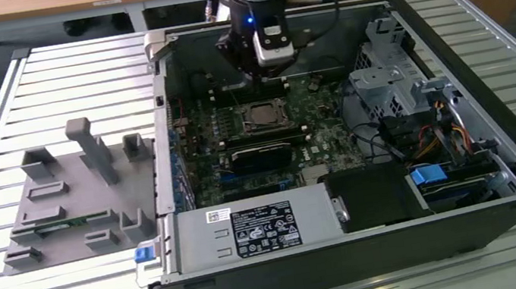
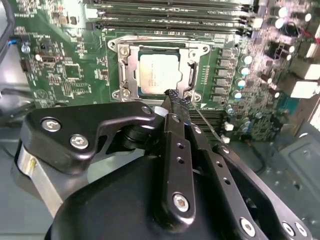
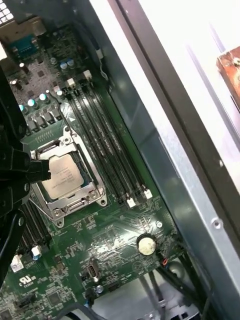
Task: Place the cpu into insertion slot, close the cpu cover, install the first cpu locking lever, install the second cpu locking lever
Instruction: 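Install the first cpu locking lever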
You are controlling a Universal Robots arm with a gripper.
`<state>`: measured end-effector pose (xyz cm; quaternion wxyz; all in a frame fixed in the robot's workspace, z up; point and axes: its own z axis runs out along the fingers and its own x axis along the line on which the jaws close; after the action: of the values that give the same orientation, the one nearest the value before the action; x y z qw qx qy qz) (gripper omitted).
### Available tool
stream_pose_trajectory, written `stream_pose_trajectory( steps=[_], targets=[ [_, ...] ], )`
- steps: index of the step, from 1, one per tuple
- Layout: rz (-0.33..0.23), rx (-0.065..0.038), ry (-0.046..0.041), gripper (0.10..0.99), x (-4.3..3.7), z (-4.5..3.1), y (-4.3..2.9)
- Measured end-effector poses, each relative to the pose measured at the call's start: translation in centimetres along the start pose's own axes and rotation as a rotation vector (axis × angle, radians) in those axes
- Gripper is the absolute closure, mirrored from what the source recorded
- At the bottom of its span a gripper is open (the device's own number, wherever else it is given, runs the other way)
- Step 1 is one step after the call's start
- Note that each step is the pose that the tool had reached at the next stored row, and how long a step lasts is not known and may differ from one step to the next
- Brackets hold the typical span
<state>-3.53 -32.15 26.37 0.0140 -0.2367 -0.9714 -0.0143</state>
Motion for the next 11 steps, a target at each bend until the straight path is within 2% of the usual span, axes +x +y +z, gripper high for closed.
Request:
stream_pose_trajectory(
  steps=[11],
  targets=[
    [-0.144, -0.001, -0.0083, 0.980, 0.00, 0.02, 0.00]
  ],
)
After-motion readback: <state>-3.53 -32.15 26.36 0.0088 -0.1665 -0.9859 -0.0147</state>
